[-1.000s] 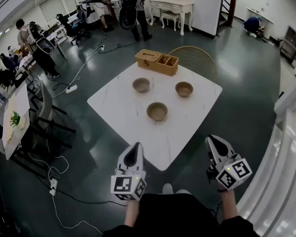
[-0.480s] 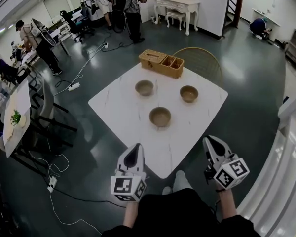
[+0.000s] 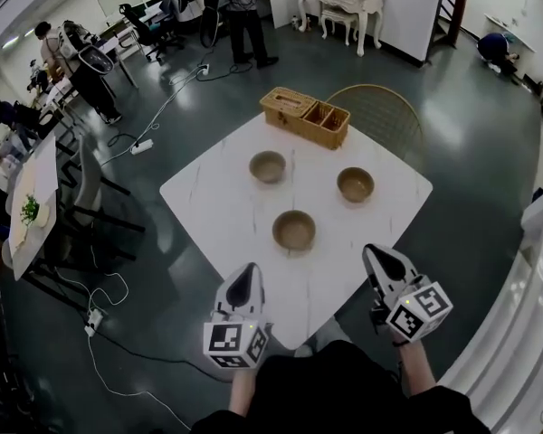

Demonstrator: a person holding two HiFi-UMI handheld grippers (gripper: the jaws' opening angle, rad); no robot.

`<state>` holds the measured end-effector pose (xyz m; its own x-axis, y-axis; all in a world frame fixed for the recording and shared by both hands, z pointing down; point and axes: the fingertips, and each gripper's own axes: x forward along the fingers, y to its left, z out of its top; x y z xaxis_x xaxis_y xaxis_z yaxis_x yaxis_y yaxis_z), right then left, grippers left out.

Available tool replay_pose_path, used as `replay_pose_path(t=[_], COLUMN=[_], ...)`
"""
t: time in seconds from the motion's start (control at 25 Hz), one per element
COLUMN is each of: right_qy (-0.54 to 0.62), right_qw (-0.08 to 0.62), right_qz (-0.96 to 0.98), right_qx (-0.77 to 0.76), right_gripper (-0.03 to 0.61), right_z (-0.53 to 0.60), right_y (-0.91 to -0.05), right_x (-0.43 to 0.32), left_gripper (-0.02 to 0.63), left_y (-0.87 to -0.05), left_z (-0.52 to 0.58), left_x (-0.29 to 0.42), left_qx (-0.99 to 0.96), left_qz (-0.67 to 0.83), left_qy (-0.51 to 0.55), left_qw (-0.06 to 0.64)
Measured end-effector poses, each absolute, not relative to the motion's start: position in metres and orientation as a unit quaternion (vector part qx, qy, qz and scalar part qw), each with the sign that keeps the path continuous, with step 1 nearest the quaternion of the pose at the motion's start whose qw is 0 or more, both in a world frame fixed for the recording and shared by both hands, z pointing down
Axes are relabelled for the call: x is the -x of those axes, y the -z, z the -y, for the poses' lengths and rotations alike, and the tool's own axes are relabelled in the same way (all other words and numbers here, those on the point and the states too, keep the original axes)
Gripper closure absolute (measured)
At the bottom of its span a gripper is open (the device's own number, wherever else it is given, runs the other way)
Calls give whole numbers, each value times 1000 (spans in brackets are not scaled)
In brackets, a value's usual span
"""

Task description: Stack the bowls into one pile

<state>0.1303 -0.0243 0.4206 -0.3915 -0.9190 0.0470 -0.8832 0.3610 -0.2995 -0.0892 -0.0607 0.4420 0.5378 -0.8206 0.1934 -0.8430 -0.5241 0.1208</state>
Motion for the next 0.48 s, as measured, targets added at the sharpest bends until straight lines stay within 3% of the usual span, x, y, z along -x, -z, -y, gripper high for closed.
replay_pose_path(t=[0.48], right_qy=[173], right_qw=[43], right_qz=[-857], right_qx=[484], right_gripper=[565], right_z=[99], right_y=[-432], right_x=[-137], left_gripper=[600], left_y=[-456], left_z=[104], left_x=[80], left_qx=[-836], left_qz=[529], left_qy=[-80], left_qw=[125])
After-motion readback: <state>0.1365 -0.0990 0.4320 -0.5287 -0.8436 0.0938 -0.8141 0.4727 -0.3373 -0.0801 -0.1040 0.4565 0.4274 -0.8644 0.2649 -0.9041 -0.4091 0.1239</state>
